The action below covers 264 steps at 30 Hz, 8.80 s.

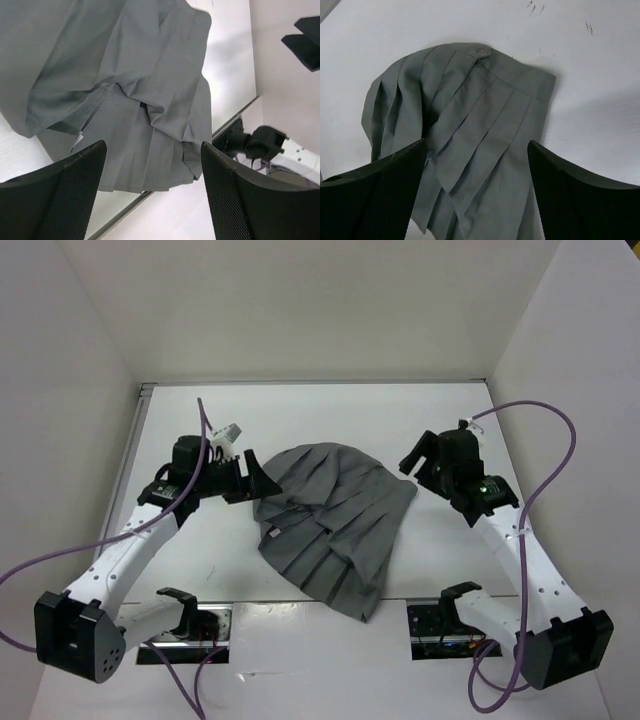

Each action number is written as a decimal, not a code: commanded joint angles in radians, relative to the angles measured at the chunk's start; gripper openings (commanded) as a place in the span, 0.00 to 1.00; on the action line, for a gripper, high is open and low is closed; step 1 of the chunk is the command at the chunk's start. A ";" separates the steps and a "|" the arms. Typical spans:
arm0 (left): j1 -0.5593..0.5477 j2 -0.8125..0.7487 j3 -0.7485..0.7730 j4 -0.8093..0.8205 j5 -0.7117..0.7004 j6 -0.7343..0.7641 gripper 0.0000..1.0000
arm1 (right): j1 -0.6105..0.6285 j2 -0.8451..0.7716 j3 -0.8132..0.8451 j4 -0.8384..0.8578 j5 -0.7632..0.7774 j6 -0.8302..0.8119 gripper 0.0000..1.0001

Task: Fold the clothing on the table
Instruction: Grab the skirt from the pile, then move the skirt to the center of the board, then flatten the skirt out

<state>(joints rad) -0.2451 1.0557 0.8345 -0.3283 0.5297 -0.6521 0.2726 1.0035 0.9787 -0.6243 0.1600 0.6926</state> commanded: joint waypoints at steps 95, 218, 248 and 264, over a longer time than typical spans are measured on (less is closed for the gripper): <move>-0.282 0.848 1.305 -0.172 0.160 0.396 0.00 | -0.357 -0.171 -0.020 -0.155 -0.043 0.056 0.76; -0.052 1.454 2.047 -0.798 -0.517 0.296 0.51 | 0.076 0.642 0.480 -0.270 -0.114 -0.218 0.52; -0.296 0.449 0.189 -0.371 -0.479 0.071 0.57 | 0.034 0.641 0.192 -0.264 -0.072 -0.240 0.58; -0.296 0.420 0.126 -0.334 -0.398 0.042 0.57 | 0.034 0.811 0.144 -0.077 -0.197 -0.308 0.43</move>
<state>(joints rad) -0.5385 1.5070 0.9794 -0.6716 0.0963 -0.5846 0.3134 1.7885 1.1378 -0.7887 0.0093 0.4152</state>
